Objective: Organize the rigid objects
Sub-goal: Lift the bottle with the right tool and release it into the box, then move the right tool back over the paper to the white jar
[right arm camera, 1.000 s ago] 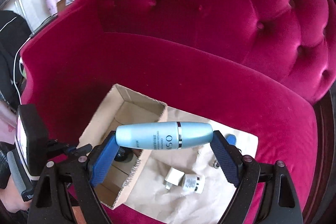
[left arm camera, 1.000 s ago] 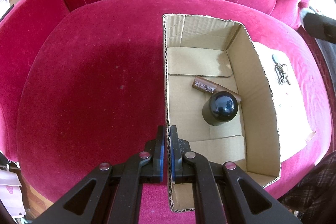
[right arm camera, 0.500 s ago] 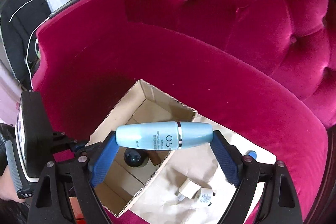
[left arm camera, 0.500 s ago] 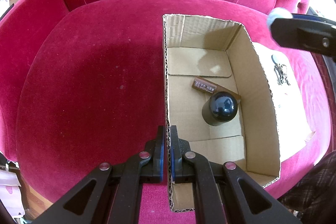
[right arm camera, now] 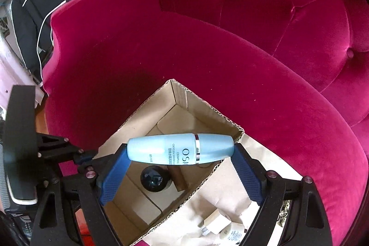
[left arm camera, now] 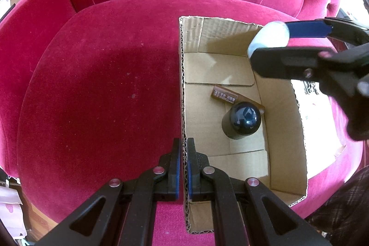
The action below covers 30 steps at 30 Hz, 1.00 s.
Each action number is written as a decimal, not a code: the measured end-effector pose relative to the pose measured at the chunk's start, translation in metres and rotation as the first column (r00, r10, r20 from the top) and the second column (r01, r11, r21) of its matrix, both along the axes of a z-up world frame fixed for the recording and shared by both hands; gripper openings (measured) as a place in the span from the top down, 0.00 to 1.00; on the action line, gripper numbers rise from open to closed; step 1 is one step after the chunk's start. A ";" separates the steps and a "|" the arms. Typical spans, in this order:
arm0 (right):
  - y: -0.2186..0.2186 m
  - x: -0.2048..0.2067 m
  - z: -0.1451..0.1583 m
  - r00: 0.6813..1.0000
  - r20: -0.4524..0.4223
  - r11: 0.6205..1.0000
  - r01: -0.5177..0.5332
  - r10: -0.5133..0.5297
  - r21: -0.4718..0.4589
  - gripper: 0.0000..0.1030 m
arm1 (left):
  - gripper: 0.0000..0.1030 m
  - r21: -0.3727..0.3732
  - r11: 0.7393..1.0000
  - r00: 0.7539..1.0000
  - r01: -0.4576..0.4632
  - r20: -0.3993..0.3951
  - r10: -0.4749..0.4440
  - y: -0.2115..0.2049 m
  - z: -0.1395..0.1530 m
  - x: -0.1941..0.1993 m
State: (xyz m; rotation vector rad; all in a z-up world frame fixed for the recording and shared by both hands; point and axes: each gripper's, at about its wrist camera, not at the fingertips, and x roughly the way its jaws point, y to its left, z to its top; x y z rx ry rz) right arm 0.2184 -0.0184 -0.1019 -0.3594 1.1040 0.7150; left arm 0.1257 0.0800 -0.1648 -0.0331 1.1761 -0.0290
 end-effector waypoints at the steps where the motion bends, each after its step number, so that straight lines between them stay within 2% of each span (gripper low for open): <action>1: 0.000 0.000 -0.001 1.000 -0.004 1.000 -0.004 0.004 -0.004 0.12 | 0.96 -0.001 1.000 1.000 -0.001 0.000 0.001 0.000 0.000 0.000; 11: 0.006 0.004 -0.007 1.000 0.007 1.000 -0.015 0.015 -0.024 0.12 | 0.96 -0.001 1.000 1.000 -0.001 0.001 0.001 0.001 0.002 -0.001; 16: 0.006 0.005 -0.006 1.000 0.020 0.999 -0.013 0.014 -0.030 0.02 | 0.96 0.000 1.000 1.000 -0.001 0.001 0.001 0.001 0.002 -0.002; 30: -0.017 0.003 0.006 0.998 0.050 0.997 0.053 -0.050 -0.059 0.02 | 0.96 -0.001 1.000 1.000 -0.001 0.003 0.001 0.001 0.003 -0.001</action>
